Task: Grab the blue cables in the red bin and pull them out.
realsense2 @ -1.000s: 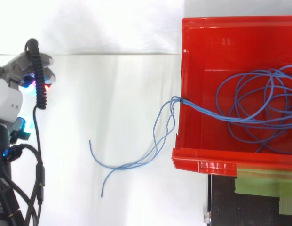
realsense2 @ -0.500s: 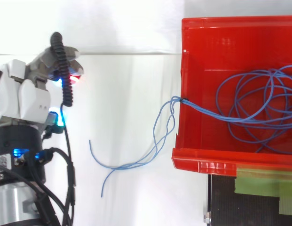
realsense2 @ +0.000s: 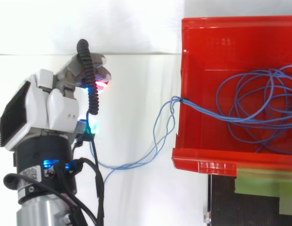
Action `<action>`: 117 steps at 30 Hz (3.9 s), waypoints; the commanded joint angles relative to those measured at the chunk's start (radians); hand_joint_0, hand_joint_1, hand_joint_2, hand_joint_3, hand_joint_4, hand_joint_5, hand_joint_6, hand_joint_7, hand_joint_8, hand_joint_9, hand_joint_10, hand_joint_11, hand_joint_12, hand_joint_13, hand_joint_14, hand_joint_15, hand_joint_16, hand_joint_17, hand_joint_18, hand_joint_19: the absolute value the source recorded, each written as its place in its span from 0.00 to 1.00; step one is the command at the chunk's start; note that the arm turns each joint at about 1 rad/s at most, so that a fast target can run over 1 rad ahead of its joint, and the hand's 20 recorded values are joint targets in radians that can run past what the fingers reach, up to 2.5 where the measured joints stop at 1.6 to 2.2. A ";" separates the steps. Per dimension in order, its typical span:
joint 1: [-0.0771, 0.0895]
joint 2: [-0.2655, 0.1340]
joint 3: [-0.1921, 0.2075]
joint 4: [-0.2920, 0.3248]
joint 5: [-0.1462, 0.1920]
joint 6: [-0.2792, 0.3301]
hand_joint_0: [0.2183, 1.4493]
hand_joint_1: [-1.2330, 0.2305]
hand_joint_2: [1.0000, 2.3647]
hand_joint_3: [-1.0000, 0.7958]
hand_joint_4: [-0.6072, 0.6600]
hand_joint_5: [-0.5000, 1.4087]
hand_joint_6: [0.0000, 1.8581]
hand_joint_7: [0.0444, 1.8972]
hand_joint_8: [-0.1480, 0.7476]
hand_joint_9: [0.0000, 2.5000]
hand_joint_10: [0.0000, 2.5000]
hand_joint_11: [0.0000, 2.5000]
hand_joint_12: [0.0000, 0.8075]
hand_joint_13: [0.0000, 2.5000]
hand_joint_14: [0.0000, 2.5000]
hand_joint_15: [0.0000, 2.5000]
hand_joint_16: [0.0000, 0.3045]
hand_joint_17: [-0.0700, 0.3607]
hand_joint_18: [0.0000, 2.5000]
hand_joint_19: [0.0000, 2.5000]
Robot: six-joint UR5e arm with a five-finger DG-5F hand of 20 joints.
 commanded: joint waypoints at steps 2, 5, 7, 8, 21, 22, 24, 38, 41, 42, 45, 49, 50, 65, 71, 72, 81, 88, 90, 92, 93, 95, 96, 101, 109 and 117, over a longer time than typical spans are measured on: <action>-0.012 0.000 -0.013 0.004 -0.002 -0.071 0.43 0.21 0.00 0.00 0.62 0.64 0.00 0.37 0.48 0.28 0.01 0.40 0.50 0.31 0.01 0.37 0.17 0.44 0.22 0.28; -0.019 0.000 -0.016 0.010 -0.001 -0.116 0.43 0.21 0.00 0.00 0.62 0.64 0.00 0.36 0.48 0.28 0.01 0.40 0.50 0.31 0.01 0.37 0.17 0.44 0.22 0.28; -0.022 0.000 -0.016 0.013 0.002 -0.151 0.43 0.21 0.00 0.00 0.62 0.64 0.00 0.36 0.48 0.28 0.01 0.40 0.49 0.31 0.01 0.37 0.17 0.44 0.22 0.28; -0.025 0.000 -0.023 0.017 0.004 -0.175 0.43 0.21 0.00 0.00 0.62 0.63 0.00 0.36 0.48 0.28 0.01 0.40 0.50 0.31 0.01 0.37 0.17 0.44 0.22 0.28; -0.055 0.000 -0.024 0.025 -0.002 -0.232 0.44 0.21 0.00 0.00 0.61 0.63 0.00 0.35 0.48 0.29 0.01 0.40 0.49 0.31 0.01 0.36 0.17 0.43 0.22 0.28; -0.055 0.002 -0.024 0.025 -0.002 -0.235 0.44 0.21 0.00 0.00 0.61 0.63 0.00 0.35 0.48 0.29 0.01 0.40 0.49 0.31 0.01 0.35 0.17 0.43 0.22 0.28; -0.057 0.002 -0.023 0.027 -0.002 -0.255 0.44 0.21 0.00 0.00 0.60 0.64 0.00 0.35 0.48 0.29 0.01 0.40 0.49 0.31 0.01 0.36 0.17 0.43 0.22 0.28; -0.057 0.000 -0.009 -0.024 0.010 -0.165 0.45 0.21 0.00 0.00 0.60 0.64 0.00 0.35 0.47 0.29 0.01 0.40 0.49 0.31 0.01 0.35 0.17 0.43 0.22 0.28; -0.055 0.000 -0.007 -0.024 0.012 -0.162 0.45 0.22 0.00 0.00 0.60 0.64 0.00 0.35 0.47 0.29 0.01 0.40 0.49 0.31 0.01 0.35 0.17 0.43 0.22 0.28; -0.055 0.000 -0.007 -0.024 0.012 -0.160 0.45 0.22 0.00 0.00 0.60 0.64 0.00 0.35 0.48 0.29 0.01 0.40 0.49 0.31 0.01 0.36 0.17 0.43 0.22 0.28; -0.055 -0.026 0.005 -0.022 0.004 -0.149 0.45 0.22 0.00 0.00 0.60 0.64 0.00 0.35 0.47 0.29 0.01 0.40 0.48 0.31 0.01 0.35 0.17 0.43 0.22 0.28; -0.058 -0.074 0.042 -0.026 -0.022 -0.140 0.45 0.22 0.00 0.00 0.60 0.64 0.00 0.35 0.47 0.29 0.01 0.40 0.49 0.31 0.01 0.36 0.17 0.43 0.22 0.28; -0.060 -0.074 0.053 -0.039 -0.034 -0.140 0.45 0.22 0.00 0.00 0.60 0.64 0.00 0.35 0.47 0.29 0.01 0.40 0.49 0.31 0.01 0.36 0.17 0.43 0.22 0.28; -0.083 -0.074 0.168 -0.237 -0.039 -0.198 0.45 0.22 0.00 0.00 0.60 0.64 0.00 0.35 0.47 0.29 0.01 0.40 0.49 0.31 0.01 0.35 0.17 0.43 0.22 0.28; -0.091 -0.074 0.188 -0.269 -0.042 -0.251 0.45 0.22 0.00 0.00 0.60 0.64 0.00 0.35 0.47 0.29 0.01 0.40 0.49 0.31 0.01 0.36 0.17 0.43 0.22 0.28; -0.092 -0.074 0.189 -0.269 -0.042 -0.254 0.45 0.22 0.00 0.00 0.60 0.64 0.00 0.35 0.47 0.29 0.01 0.40 0.49 0.31 0.01 0.35 0.17 0.43 0.22 0.28; -0.107 -0.074 0.188 -0.276 -0.048 -0.266 0.46 0.22 0.00 0.00 0.60 0.64 0.00 0.35 0.47 0.30 0.01 0.40 0.49 0.31 0.01 0.35 0.17 0.43 0.22 0.28; -0.111 -0.074 0.188 -0.245 -0.050 -0.266 0.46 0.22 0.00 0.00 0.60 0.64 0.00 0.34 0.47 0.30 0.01 0.40 0.49 0.31 0.01 0.35 0.17 0.43 0.22 0.28; -0.112 -0.074 0.188 -0.242 -0.050 -0.266 0.46 0.22 0.00 0.00 0.60 0.64 0.00 0.34 0.47 0.30 0.01 0.40 0.49 0.31 0.01 0.35 0.17 0.43 0.22 0.28; -0.112 -0.074 0.188 -0.230 -0.050 -0.267 0.46 0.22 0.00 0.00 0.60 0.64 0.00 0.34 0.47 0.29 0.01 0.40 0.49 0.31 0.01 0.35 0.17 0.43 0.22 0.28; -0.112 -0.074 0.188 -0.214 -0.050 -0.269 0.46 0.22 0.00 0.00 0.60 0.64 0.00 0.34 0.47 0.29 0.01 0.40 0.49 0.31 0.01 0.35 0.17 0.43 0.22 0.28; -0.112 -0.074 0.180 -0.199 -0.050 -0.269 0.46 0.22 0.00 0.00 0.60 0.64 0.00 0.35 0.47 0.29 0.01 0.40 0.49 0.31 0.01 0.35 0.17 0.43 0.22 0.28; -0.112 -0.074 0.163 -0.179 -0.050 -0.269 0.46 0.22 0.00 0.00 0.60 0.64 0.00 0.34 0.47 0.29 0.01 0.40 0.49 0.31 0.01 0.35 0.17 0.43 0.22 0.28; -0.112 -0.074 0.120 -0.101 -0.053 -0.269 0.46 0.22 0.00 0.00 0.60 0.64 0.00 0.34 0.47 0.29 0.01 0.40 0.49 0.31 0.01 0.35 0.17 0.43 0.22 0.28; -0.115 -0.074 0.116 -0.098 -0.056 -0.267 0.46 0.22 0.00 0.00 0.60 0.64 0.00 0.34 0.47 0.29 0.01 0.40 0.49 0.31 0.01 0.35 0.17 0.43 0.22 0.28; -0.117 -0.074 0.117 -0.142 -0.056 -0.274 0.46 0.22 0.00 0.00 0.61 0.64 0.00 0.34 0.47 0.29 0.01 0.40 0.49 0.31 0.01 0.35 0.17 0.43 0.22 0.28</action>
